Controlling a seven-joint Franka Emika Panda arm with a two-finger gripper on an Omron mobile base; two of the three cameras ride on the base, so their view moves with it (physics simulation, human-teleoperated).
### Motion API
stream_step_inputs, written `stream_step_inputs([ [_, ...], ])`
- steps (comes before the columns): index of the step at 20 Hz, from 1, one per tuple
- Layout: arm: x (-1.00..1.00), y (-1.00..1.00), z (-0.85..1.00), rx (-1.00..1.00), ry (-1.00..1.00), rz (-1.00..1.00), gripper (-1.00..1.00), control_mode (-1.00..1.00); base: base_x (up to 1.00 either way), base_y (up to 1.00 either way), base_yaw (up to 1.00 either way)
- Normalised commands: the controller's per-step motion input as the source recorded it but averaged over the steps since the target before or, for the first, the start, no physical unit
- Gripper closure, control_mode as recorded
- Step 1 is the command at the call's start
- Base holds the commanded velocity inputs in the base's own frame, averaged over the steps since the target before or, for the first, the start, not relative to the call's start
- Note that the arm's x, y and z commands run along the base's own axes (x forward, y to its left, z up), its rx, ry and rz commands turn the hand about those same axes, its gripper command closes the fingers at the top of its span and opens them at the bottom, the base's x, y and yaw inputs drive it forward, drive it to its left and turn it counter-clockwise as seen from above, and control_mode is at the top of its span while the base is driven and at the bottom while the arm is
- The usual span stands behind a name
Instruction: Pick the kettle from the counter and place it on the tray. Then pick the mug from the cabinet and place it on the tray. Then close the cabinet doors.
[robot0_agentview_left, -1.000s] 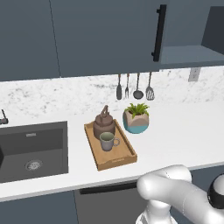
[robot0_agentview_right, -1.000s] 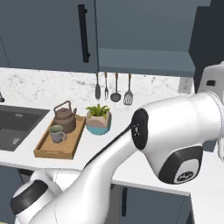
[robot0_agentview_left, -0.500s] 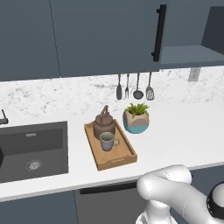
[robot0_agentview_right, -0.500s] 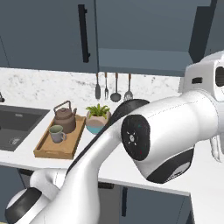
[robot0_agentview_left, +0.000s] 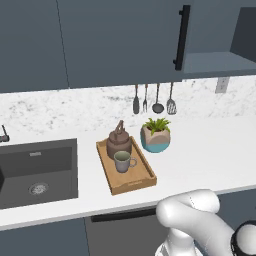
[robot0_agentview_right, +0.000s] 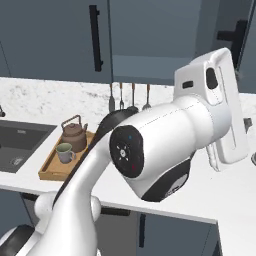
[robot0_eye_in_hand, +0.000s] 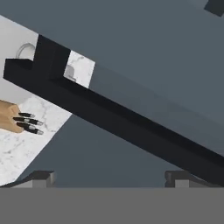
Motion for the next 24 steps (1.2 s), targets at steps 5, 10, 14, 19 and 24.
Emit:
stream_step_inputs([
  [5, 0.47, 0.64, 0.0, 0.0, 0.0, 0.08, -1.0, -1.0, 0.0, 0.0, 0.0],
  [10, 0.57, 0.67, -0.02, 0.0, 0.0, 0.08, -1.0, -1.0, 0.0, 0.0, 0.0],
  [14, 0.68, 0.7, -0.02, 0.0, 0.0, 0.07, -1.0, -1.0, 0.0, 0.0, 0.0],
  [19, 0.84, 0.71, -0.04, 0.0, 0.0, 0.09, -1.0, -1.0, 0.0, 0.0, 0.0],
  [24, 0.98, 0.66, -0.09, 0.0, 0.0, 0.08, -1.0, -1.0, 0.0, 0.0, 0.0],
])
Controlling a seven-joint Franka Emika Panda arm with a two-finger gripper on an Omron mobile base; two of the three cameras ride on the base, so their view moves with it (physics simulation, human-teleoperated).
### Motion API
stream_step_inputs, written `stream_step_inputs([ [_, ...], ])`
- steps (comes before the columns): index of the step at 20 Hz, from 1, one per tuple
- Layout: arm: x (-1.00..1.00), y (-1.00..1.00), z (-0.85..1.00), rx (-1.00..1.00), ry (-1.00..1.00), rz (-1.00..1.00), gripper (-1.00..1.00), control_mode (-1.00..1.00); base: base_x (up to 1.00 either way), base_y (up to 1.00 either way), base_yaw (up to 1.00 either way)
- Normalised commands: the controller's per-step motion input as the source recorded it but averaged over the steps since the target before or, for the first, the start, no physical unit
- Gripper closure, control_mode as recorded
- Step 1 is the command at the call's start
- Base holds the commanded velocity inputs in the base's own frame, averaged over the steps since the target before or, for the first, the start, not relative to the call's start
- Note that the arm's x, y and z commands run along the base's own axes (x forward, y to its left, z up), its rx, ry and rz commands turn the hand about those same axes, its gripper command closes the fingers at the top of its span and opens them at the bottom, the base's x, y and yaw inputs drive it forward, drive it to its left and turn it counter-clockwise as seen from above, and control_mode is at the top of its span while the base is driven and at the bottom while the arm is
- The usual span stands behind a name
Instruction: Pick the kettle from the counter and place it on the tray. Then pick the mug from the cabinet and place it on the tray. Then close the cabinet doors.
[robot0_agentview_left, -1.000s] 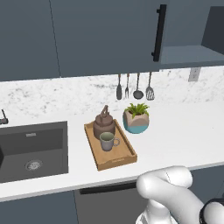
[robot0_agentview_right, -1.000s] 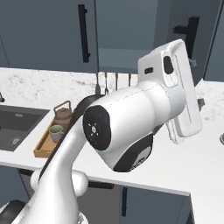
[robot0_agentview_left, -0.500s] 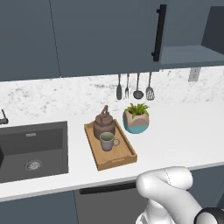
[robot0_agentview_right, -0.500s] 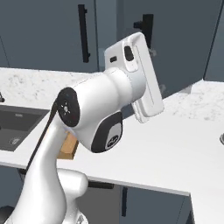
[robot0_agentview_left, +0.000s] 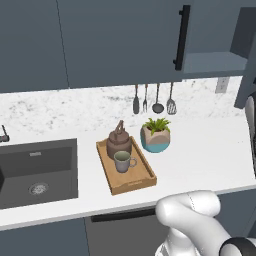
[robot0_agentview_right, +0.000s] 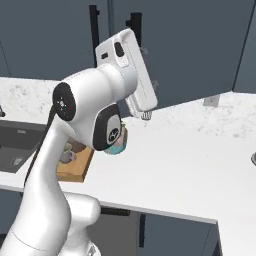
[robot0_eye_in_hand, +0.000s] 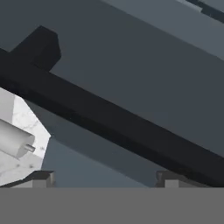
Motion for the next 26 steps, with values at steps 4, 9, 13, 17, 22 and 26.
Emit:
stream_step_inputs([
  [4, 1.0, 0.56, -0.11, 0.0, 0.0, 0.09, -1.0, -1.0, 0.0, 0.0, 0.0],
  [9, 1.0, 0.48, -0.14, 0.01, 0.0, 0.12, -1.0, -1.0, 0.0, 0.0, 0.0],
  [13, 1.0, 0.36, -0.11, 0.04, 0.0, 0.11, -1.0, -1.0, 0.0, 0.0, 0.0],
  [17, 1.0, 0.18, -0.11, 0.04, 0.01, 0.05, -1.0, -1.0, 0.0, 0.0, 0.0],
  [22, 0.95, 0.12, -0.03, 0.0, 0.0, -0.01, -1.0, -1.0, 0.0, 0.0, 0.0],
  [26, 0.98, 0.08, -0.07, 0.0, 0.01, -0.08, -1.0, -1.0, 0.0, 0.0, 0.0],
])
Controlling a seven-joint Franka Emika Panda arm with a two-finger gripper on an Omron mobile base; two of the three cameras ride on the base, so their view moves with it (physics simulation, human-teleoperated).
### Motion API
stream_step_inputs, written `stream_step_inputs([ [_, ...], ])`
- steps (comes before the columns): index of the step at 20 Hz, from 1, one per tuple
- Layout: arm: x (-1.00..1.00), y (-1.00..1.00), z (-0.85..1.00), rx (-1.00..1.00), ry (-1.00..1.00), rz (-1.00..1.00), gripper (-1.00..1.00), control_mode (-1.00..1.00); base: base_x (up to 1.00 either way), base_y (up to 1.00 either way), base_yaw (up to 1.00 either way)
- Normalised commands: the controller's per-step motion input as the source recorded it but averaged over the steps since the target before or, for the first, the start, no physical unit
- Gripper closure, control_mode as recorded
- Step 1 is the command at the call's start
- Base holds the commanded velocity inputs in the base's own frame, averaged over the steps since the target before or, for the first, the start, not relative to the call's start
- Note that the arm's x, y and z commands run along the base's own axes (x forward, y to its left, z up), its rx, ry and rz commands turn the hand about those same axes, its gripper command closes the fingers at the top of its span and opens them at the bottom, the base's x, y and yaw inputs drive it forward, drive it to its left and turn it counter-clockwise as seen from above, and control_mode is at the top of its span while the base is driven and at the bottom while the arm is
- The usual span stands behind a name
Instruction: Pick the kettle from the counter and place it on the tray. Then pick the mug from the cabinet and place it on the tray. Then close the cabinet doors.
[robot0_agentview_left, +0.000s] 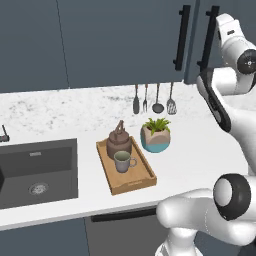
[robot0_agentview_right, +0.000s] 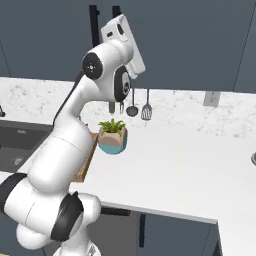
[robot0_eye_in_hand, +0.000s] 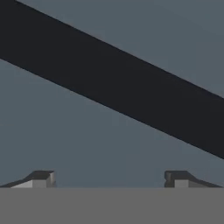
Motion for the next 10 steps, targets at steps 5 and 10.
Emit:
stream_step_inputs([
  [5, 0.78, 0.0, -0.2, 0.0, 0.0, -0.06, -1.0, -1.0, 0.0, 0.0, 0.0],
  [10, 0.61, 0.0, -0.14, 0.0, 0.0, -0.05, -1.0, -1.0, 0.0, 0.0, 0.0],
])
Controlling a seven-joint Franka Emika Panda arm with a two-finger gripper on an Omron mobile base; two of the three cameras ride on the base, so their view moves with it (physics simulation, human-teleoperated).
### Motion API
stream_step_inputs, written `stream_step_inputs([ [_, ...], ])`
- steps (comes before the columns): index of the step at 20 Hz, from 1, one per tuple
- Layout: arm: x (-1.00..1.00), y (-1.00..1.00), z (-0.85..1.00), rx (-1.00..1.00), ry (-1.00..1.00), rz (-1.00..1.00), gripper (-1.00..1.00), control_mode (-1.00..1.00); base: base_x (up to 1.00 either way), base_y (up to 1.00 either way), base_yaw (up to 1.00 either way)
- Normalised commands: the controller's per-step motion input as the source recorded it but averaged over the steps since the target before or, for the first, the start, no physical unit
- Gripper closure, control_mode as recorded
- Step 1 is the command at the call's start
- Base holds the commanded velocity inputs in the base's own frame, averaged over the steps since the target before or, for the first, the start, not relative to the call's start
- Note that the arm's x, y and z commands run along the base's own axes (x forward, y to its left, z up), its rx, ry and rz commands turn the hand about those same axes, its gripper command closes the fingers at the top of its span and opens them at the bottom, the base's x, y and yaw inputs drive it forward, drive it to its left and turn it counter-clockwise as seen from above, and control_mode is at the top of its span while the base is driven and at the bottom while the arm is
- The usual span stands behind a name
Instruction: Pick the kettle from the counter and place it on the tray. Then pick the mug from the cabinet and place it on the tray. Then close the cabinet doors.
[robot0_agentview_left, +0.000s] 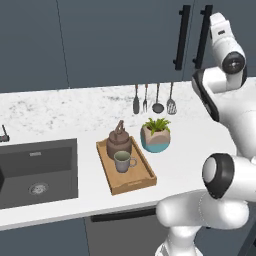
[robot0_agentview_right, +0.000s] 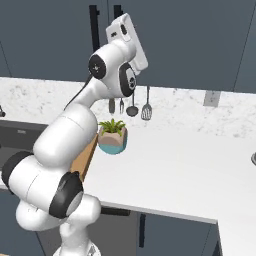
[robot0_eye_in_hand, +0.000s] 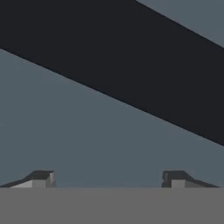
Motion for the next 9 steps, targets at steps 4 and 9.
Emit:
stream_step_inputs([
  [4, 0.3, -0.03, -0.15, 0.0, 0.0, -0.04, -1.0, -1.0, 0.0, 0.0, 0.0],
  [9, 0.01, -0.03, -0.1, 0.0, 0.0, -0.07, -1.0, -1.0, 0.0, 0.0, 0.0],
])
